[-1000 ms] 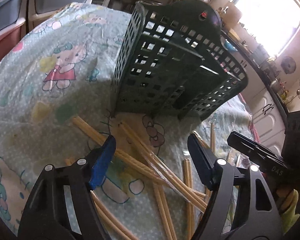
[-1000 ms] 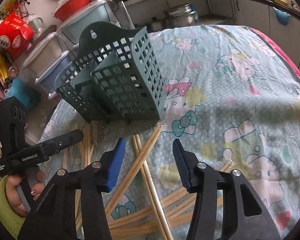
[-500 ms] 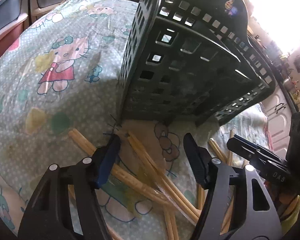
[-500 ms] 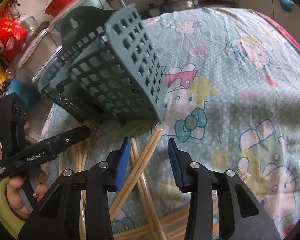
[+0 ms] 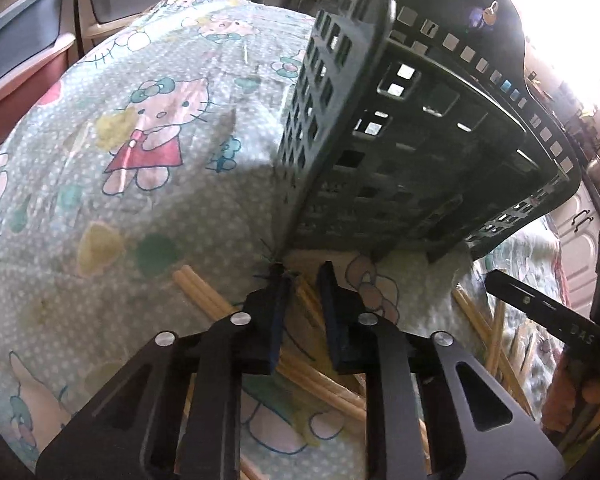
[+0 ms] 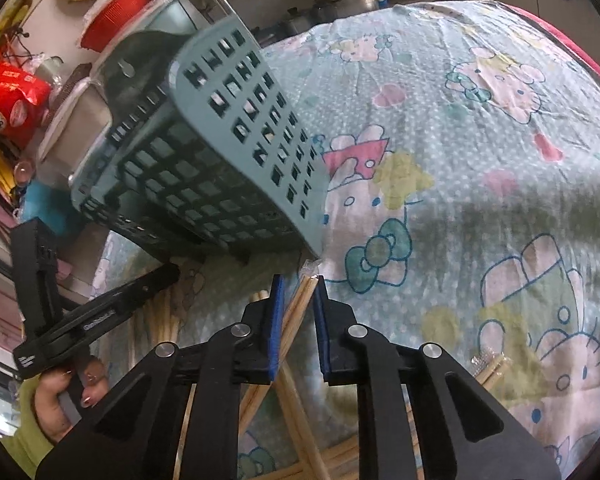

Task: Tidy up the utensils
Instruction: 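Close the left tool on chopsticks while the right tool closes on chopsticks too, then lift the held chopsticks with both tools and carry them above the green caddy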

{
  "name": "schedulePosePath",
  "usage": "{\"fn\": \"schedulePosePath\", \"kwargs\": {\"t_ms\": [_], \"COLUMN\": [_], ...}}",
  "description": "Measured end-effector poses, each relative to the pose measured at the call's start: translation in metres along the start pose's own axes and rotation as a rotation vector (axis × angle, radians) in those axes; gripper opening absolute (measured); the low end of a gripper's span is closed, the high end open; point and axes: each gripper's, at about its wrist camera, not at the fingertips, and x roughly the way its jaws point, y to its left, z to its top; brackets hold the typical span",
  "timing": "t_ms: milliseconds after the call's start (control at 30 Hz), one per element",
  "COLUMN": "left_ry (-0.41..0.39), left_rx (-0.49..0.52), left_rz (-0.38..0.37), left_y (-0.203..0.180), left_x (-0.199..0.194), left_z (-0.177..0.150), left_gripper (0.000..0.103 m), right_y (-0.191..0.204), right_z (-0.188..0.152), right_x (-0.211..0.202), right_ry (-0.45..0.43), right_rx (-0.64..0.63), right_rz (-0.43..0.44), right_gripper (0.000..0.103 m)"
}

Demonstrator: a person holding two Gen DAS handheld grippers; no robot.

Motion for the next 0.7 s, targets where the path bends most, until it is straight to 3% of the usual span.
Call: {"fn": "schedulePosePath", "kwargs": {"t_ms": [167,367,700], "left_ry": [-0.004,-0.05,-0.21], "left_rx": [-0.013,-0.038,0.012], "left_rz": [-0.024,-0.118,-0.199], "left_y": [0.015,0.034,0.035], "left_x": [-0.005,-0.035,-0.113], "left_z": [0.0,0.0,0.0], "left_gripper": [0.006,0.005,0.003], "right_y": [0.009,0.023,0.055], "right_z": [-0.01,-0.018,-0.027], "right_x": [-0.022,-0.049,-0.089], "right_ry": [-0.043,-0.105,-0.203], "right_rx": [-0.015,-0.044,-0.127], "right_rz": [0.019,0.037,0.08], "right_gripper": [0.013,0.012,0.009]}}
